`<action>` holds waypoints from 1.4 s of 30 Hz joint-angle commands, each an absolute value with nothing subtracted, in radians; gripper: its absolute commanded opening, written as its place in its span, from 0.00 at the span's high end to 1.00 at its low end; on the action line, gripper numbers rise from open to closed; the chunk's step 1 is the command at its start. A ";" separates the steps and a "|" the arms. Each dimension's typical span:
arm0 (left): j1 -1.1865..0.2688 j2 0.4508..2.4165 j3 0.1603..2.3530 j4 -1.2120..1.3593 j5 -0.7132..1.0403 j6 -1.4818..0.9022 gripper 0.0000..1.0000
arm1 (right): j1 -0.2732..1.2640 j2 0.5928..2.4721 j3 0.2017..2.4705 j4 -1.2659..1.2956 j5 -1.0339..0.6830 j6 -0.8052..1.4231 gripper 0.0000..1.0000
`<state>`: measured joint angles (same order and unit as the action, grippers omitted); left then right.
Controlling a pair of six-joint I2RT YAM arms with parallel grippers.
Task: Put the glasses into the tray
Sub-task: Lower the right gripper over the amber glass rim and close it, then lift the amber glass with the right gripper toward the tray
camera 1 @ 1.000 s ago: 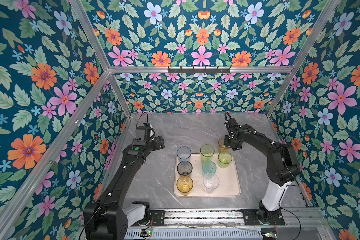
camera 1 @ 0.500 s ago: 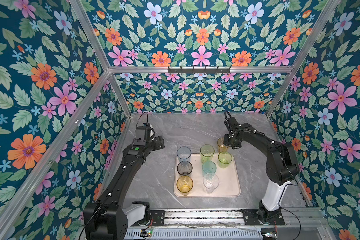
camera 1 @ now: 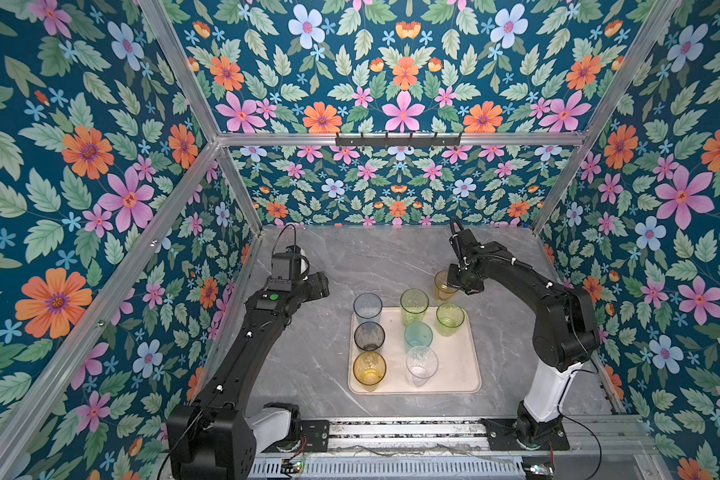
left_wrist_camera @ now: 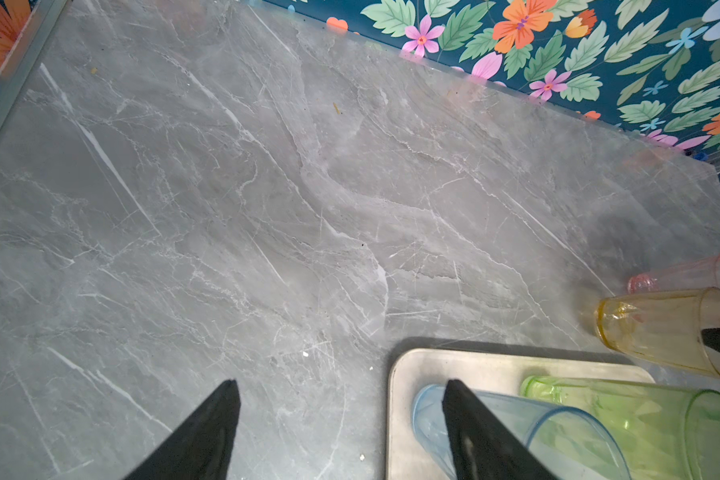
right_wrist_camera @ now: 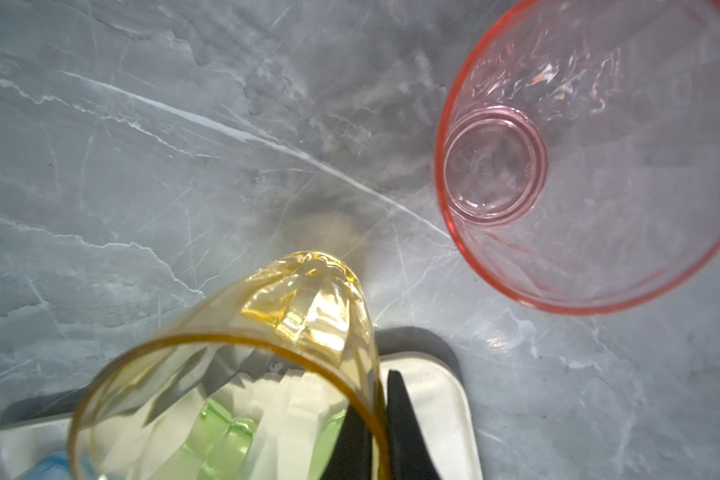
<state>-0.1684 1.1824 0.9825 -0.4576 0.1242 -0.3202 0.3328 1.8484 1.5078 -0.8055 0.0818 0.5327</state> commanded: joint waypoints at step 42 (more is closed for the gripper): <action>-0.167 1.170 0.976 -0.443 0.119 -0.323 0.20 | 0.390 1.267 1.490 -1.183 0.010 0.478 1.00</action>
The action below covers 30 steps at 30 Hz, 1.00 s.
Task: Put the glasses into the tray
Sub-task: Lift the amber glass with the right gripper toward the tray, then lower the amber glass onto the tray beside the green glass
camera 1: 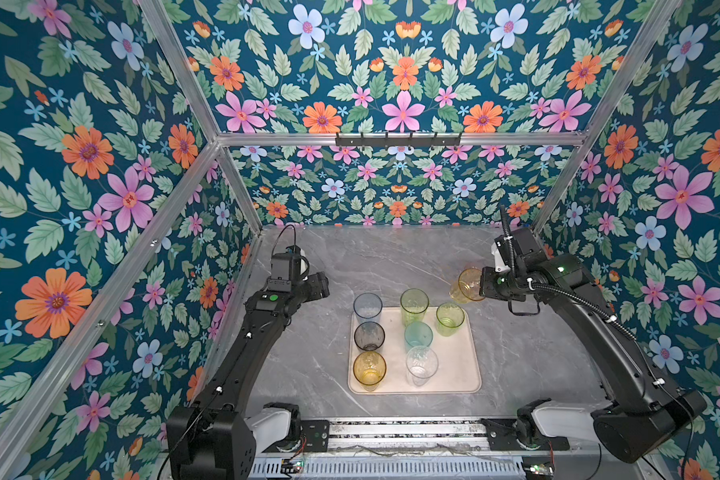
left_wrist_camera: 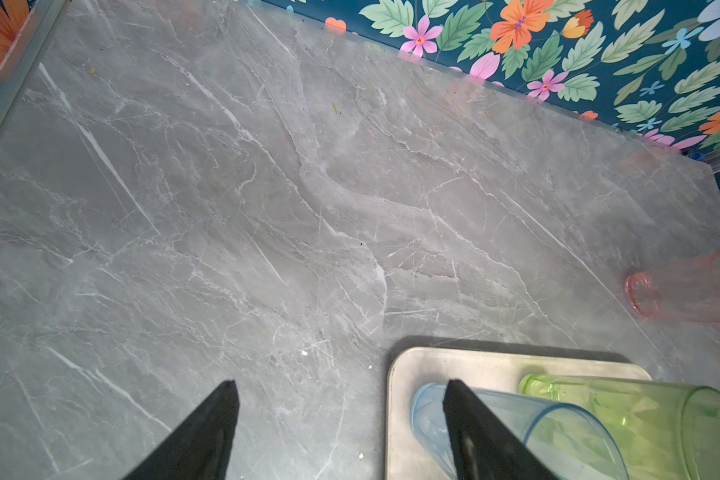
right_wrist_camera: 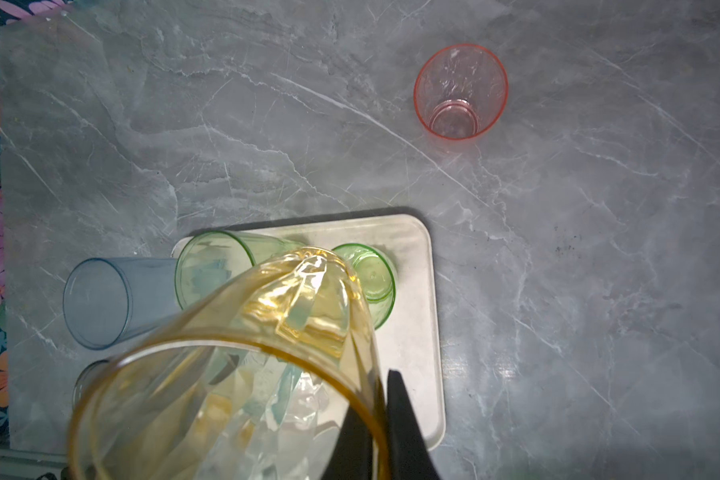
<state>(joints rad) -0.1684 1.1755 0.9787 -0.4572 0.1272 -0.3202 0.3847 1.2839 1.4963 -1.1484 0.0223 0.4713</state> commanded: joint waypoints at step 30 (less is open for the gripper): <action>-0.167 1.169 0.976 -0.446 0.114 -0.323 0.19 | 0.576 1.050 1.122 -1.135 -0.017 0.712 1.00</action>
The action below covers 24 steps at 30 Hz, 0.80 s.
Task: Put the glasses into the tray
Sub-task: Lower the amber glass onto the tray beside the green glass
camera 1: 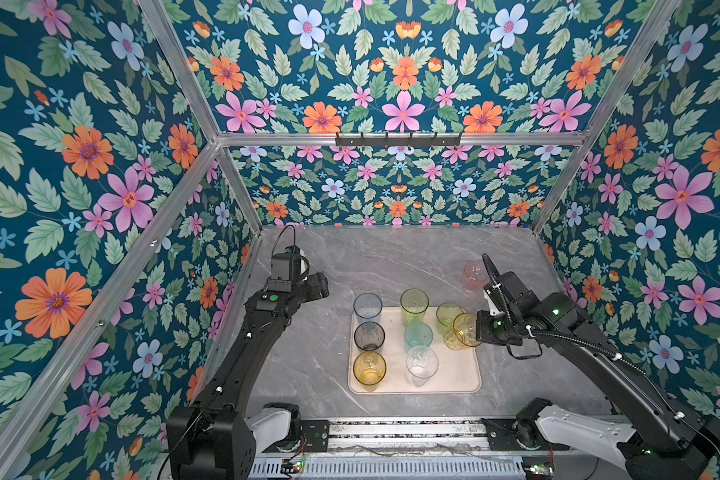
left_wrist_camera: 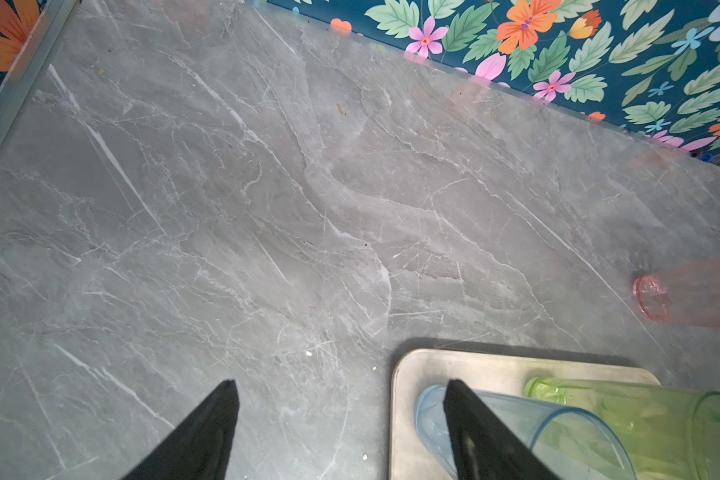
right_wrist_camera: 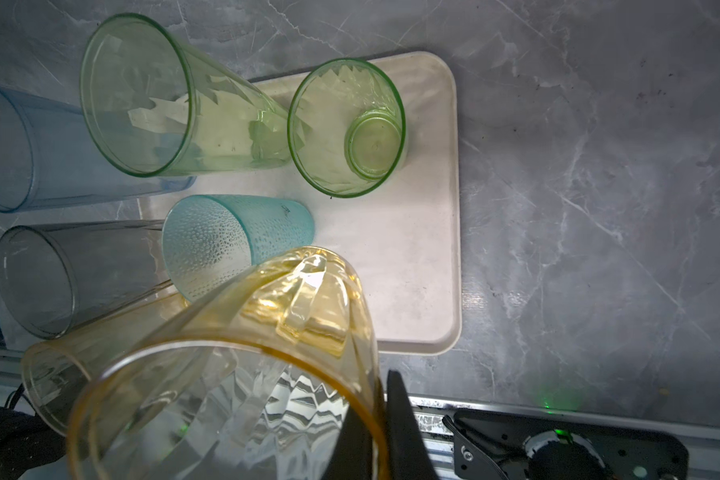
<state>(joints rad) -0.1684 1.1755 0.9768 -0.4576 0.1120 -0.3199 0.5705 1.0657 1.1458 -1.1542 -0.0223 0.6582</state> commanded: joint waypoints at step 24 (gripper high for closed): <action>-0.167 1.171 0.973 -0.445 0.130 -0.323 0.19 | 0.683 1.084 0.909 -1.025 0.068 0.843 1.00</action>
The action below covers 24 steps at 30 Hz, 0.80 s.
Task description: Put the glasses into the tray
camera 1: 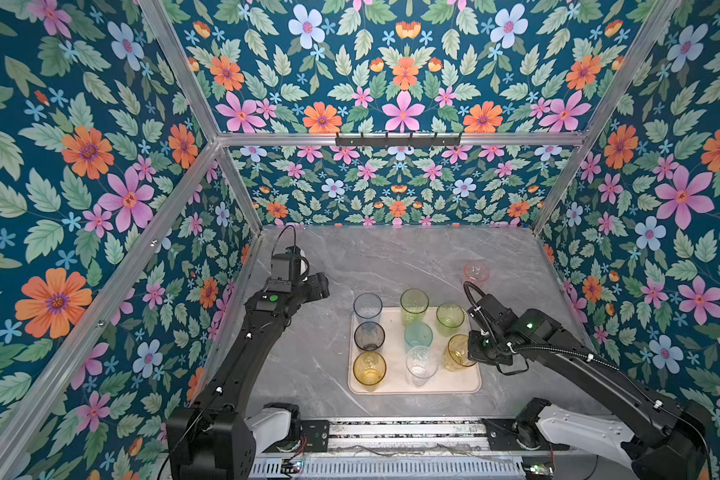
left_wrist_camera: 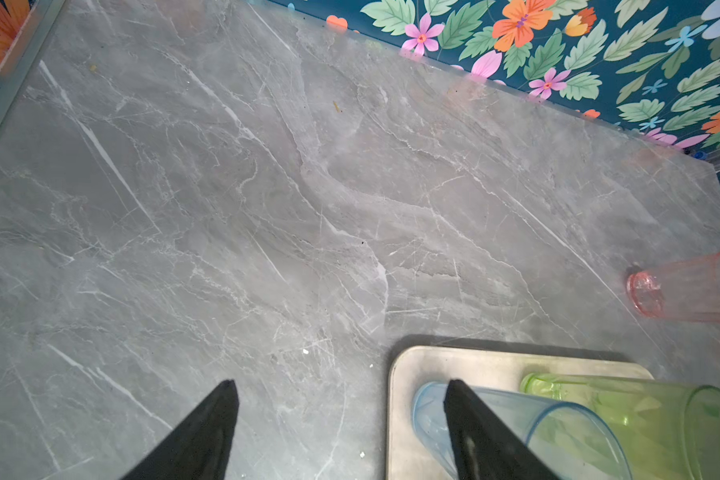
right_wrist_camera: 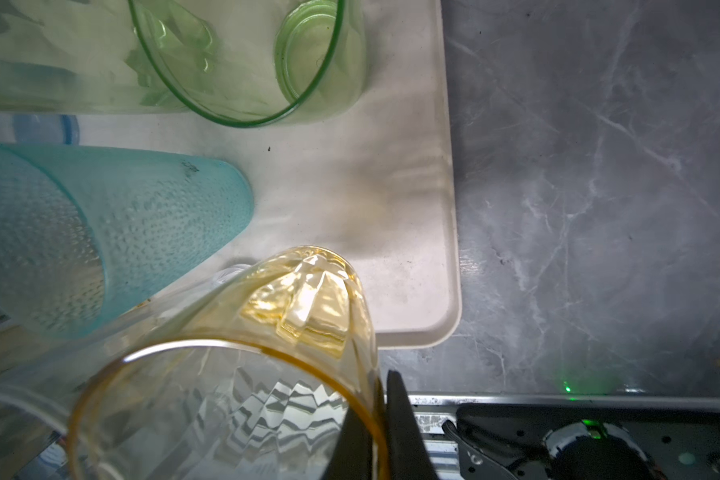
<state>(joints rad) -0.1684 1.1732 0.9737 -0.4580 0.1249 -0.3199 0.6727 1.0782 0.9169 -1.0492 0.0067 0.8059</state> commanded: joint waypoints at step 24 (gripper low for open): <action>-0.167 1.172 0.971 -0.443 0.140 -0.323 0.19 | 0.695 1.179 0.844 -0.879 0.074 0.820 1.00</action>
<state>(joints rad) -0.1684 1.1732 0.9726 -0.4576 0.1322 -0.3202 0.6945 1.1721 0.8433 -0.8917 0.0628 0.8158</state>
